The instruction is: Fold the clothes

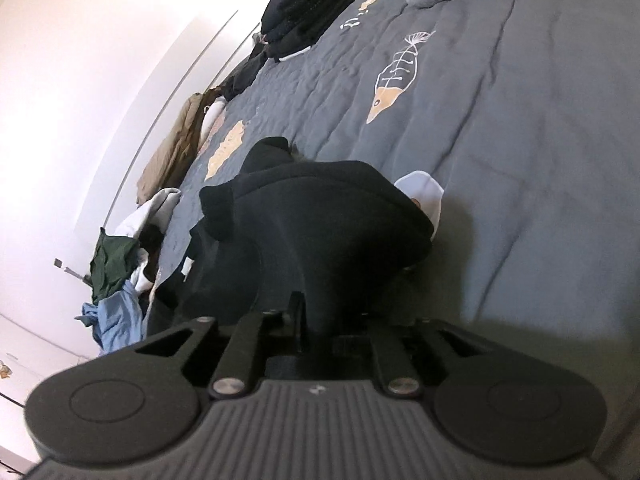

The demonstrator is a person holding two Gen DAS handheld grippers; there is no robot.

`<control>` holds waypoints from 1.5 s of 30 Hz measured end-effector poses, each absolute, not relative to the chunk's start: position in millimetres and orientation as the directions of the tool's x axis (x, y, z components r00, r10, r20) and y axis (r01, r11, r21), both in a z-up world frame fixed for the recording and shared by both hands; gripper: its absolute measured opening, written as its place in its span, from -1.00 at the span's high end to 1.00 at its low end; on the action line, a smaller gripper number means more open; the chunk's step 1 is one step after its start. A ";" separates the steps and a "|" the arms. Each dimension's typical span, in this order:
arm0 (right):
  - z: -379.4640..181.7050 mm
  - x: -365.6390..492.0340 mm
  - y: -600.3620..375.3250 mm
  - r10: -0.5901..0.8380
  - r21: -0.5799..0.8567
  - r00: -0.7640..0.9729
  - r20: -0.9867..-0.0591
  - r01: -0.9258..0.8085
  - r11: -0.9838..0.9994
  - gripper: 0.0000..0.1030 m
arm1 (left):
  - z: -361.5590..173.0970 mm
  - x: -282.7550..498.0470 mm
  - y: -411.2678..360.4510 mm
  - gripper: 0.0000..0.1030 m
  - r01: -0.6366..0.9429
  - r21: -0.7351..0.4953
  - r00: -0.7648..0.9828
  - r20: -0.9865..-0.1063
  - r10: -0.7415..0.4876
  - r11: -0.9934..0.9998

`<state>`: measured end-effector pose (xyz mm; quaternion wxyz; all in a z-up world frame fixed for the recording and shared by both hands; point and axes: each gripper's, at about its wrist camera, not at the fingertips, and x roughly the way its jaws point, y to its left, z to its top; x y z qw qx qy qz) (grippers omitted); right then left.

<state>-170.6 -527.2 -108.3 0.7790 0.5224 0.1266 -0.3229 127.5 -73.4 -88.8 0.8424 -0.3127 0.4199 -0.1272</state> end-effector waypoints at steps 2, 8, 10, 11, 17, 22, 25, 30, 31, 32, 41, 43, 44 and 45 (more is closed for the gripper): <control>-110.9 -165.9 -526.6 -0.350 0.723 0.755 -0.555 0.646 0.246 0.28 | -91.0 127.5 -76.4 0.16 -0.042 -0.630 0.607 -0.633 -0.481 0.776; -115.0 -160.7 -520.0 -0.339 0.694 0.735 -0.587 0.673 0.258 0.10 | -100.2 128.7 -81.8 0.11 -0.057 -0.630 0.598 -0.642 -0.479 0.774; -118.4 -158.3 -524.4 -0.342 0.698 0.737 -0.583 0.670 0.252 0.06 | -102.1 130.6 -83.0 0.10 -0.061 -0.636 0.604 -0.637 -0.479 0.769; -120.7 -156.5 -526.6 -0.347 0.703 0.738 -0.578 0.667 0.247 0.05 | -103.0 131.6 -83.7 0.09 -0.063 -0.639 0.607 -0.634 -0.479 0.766; -127.2 -146.0 -534.8 -0.359 0.712 0.750 -0.556 0.653 0.261 -0.03 | -110.2 144.5 -89.3 0.06 -0.048 -0.653 0.626 -0.609 -0.486 0.756; -127.4 -141.7 -539.5 -0.358 0.730 0.764 -0.537 0.633 0.257 -0.09 | -110.1 149.2 -90.5 0.06 -0.040 -0.666 0.627 -0.597 -0.501 0.745; -126.3 -141.0 -540.1 -0.356 0.737 0.768 -0.532 0.627 0.252 -0.09 | -109.0 148.8 -91.6 0.07 -0.030 -0.659 0.627 -0.598 -0.500 0.752; -121.1 -139.1 -539.0 -0.344 0.736 0.777 -0.527 0.620 0.274 0.83 | -106.1 143.7 -87.8 0.63 -0.028 -0.655 0.632 -0.597 -0.494 0.755; -120.9 -139.4 -538.9 -0.343 0.740 0.780 -0.523 0.615 0.271 0.84 | -105.4 142.3 -86.2 0.70 -0.028 -0.657 0.632 -0.596 -0.495 0.753; -121.0 -140.1 -538.9 -0.342 0.747 0.782 -0.521 0.612 0.260 0.87 | -104.7 140.9 -84.6 0.75 -0.029 -0.659 0.633 -0.594 -0.497 0.751; -115.9 -163.0 -529.6 -0.328 0.796 0.804 -0.496 0.572 0.196 0.89 | -95.3 125.2 -70.2 0.86 -0.019 -0.673 0.631 -0.582 -0.513 0.740; -112.6 -170.5 -526.2 -0.322 0.796 0.805 -0.498 0.572 0.199 0.89 | -91.0 118.5 -66.7 0.86 -0.009 -0.671 0.631 -0.578 -0.517 0.741; -110.1 -174.9 -524.7 -0.319 0.797 0.807 -0.497 0.570 0.199 0.89 | -90.5 111.9 -64.1 0.86 -0.010 -0.673 0.632 -0.578 -0.517 0.740; -107.6 -179.4 -523.2 -0.318 0.797 0.808 -0.496 0.569 0.201 0.88 | -90.0 105.3 -61.6 0.86 -0.012 -0.674 0.633 -0.577 -0.517 0.738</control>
